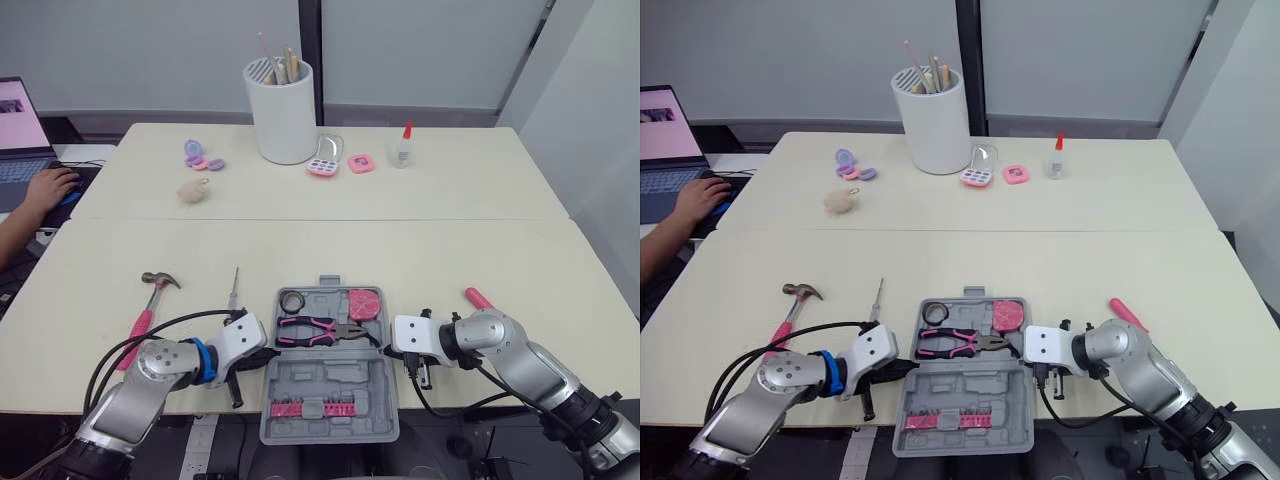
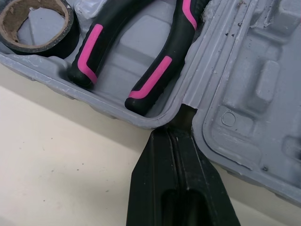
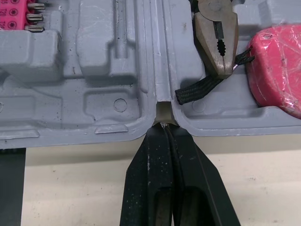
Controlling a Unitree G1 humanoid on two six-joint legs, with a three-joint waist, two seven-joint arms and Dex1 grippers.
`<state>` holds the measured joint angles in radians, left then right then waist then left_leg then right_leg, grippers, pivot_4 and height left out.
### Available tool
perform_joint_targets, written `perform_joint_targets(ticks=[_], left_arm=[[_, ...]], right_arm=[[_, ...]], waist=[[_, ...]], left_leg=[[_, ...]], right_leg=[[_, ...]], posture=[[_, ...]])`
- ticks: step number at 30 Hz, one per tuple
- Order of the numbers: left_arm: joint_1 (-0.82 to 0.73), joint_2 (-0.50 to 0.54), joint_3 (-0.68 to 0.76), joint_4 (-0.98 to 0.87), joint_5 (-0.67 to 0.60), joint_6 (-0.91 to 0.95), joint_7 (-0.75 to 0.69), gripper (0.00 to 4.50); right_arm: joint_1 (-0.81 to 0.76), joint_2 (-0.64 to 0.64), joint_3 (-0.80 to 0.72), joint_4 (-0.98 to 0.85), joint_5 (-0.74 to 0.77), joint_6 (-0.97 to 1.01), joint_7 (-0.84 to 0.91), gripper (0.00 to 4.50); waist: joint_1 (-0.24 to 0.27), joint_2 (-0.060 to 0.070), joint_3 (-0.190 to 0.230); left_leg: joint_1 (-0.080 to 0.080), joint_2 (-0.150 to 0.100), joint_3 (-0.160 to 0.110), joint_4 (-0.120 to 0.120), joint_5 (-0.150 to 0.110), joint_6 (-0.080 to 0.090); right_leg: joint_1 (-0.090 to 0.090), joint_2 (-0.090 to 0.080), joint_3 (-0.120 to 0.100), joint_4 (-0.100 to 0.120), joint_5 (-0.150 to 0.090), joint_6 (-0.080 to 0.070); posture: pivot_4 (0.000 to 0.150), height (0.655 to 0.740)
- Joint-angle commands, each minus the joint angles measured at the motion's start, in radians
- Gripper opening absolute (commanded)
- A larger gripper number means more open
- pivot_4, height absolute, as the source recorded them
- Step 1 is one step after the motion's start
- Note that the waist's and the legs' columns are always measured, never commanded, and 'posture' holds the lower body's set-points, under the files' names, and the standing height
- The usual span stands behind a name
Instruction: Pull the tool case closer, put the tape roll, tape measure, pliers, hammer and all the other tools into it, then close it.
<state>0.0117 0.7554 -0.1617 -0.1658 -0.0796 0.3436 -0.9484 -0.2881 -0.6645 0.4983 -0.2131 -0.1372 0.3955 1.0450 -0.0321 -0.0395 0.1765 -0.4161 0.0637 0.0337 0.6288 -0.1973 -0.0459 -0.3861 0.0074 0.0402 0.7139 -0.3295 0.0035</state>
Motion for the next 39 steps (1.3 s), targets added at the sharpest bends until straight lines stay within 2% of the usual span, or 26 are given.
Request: perform_joint_targets(ticks=[1, 11, 23, 39], left_arm=[[-0.014, -0.036, -0.036, -0.023, -0.001, 0.003, 0.008, 0.0], [-0.098, -0.082, -0.032, 0.037, 0.024, -0.007, 0.019, 0.0], [-0.247, -0.124, -0.032, 0.209, 0.066, -0.081, 0.032, 0.0], [-0.31, -0.157, -0.042, 0.297, 0.095, -0.122, 0.027, 0.0]], right_arm=[[-0.007, 0.027, 0.012, -0.03, 0.009, 0.001, 0.002, 0.01], [-0.054, 0.045, -0.047, 0.047, 0.018, -0.024, -0.025, 0.01], [-0.165, 0.111, -0.071, 0.206, 0.023, -0.068, -0.026, 0.01], [-0.196, 0.142, -0.101, 0.293, 0.01, -0.111, -0.077, 0.01]], waist=[[0.001, 0.0, 0.0], [0.001, 0.001, -0.001], [0.001, 0.001, -0.001], [0.001, 0.001, -0.001]], left_leg=[[0.0, 0.0, 0.0, 0.0, 0.0, 0.0], [0.0, -0.001, 0.0, 0.001, 0.0, 0.0], [-0.001, -0.001, 0.0, 0.001, 0.0, 0.0], [-0.001, -0.001, 0.0, 0.001, 0.0, 0.0]], right_leg=[[0.0, 0.0, 0.0, 0.0, 0.0, 0.0], [0.001, 0.001, 0.0, 0.0, 0.001, 0.001], [0.0, 0.004, 0.0, 0.0, 0.001, 0.001], [0.0, 0.004, 0.0, 0.0, 0.001, 0.001]], posture=[[0.15, 0.74], [0.15, 0.74], [0.15, 0.74], [0.15, 0.74]])
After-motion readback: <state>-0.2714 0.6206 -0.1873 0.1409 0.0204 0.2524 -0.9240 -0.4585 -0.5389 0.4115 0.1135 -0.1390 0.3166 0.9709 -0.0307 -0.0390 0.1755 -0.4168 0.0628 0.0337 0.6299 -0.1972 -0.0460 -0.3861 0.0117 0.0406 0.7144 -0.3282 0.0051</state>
